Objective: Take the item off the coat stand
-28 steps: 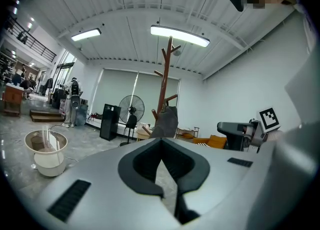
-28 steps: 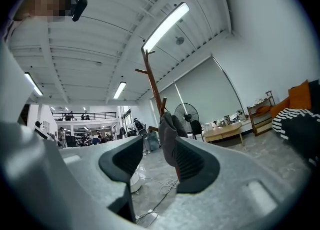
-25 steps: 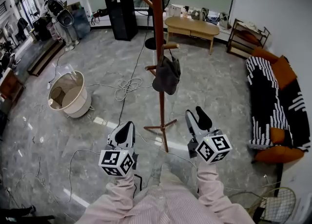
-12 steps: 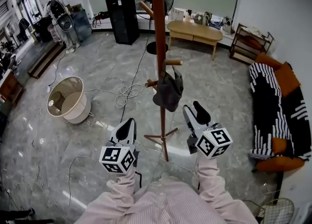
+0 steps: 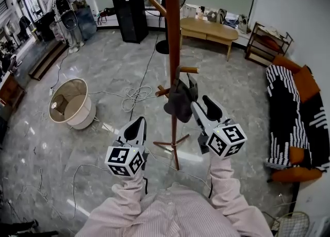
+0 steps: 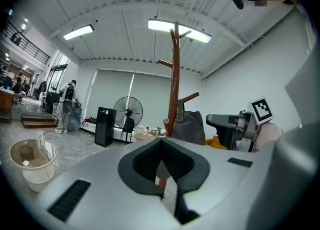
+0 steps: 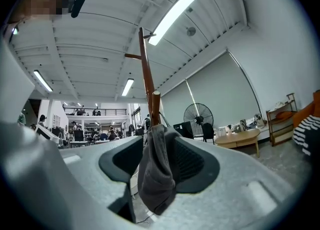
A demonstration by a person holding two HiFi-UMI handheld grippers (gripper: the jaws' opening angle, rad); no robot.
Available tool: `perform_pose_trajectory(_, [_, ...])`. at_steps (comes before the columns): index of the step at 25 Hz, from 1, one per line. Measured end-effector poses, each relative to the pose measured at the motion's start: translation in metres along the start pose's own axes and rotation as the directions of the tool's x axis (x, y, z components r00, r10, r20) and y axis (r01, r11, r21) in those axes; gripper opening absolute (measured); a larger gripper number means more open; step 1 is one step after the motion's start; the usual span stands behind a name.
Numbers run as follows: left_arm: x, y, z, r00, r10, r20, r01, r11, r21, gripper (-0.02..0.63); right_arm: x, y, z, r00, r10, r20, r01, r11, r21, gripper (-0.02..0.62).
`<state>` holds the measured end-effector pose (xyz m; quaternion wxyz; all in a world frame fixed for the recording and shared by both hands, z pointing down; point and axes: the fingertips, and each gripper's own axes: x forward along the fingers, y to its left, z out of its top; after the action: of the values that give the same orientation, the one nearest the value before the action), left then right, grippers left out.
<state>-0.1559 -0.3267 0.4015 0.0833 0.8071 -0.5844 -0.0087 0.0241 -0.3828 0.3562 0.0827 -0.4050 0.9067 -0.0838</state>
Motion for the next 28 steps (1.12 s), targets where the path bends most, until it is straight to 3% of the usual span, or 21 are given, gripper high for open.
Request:
perform_pose_trajectory(12, [0.036,0.015,0.011,0.995,-0.101,-0.027,0.101,0.995,0.006,0.002,0.047,0.005,-0.002,0.996,-0.003,-0.093,-0.004,0.997,-0.076,0.179])
perform_pose_trajectory(19, [0.042,0.024,0.009,0.992,-0.124,-0.025,0.124,0.992,-0.006,0.002,0.056,0.005,-0.009,0.992,-0.027,-0.125,0.010,0.991,-0.137,0.063])
perform_pose_trajectory(28, [0.040,0.033,0.011,0.990,-0.137,-0.021,0.137,0.991,-0.007,0.002,0.057,0.006,-0.006,0.993,-0.045,-0.107,0.033,0.993,-0.110,0.034])
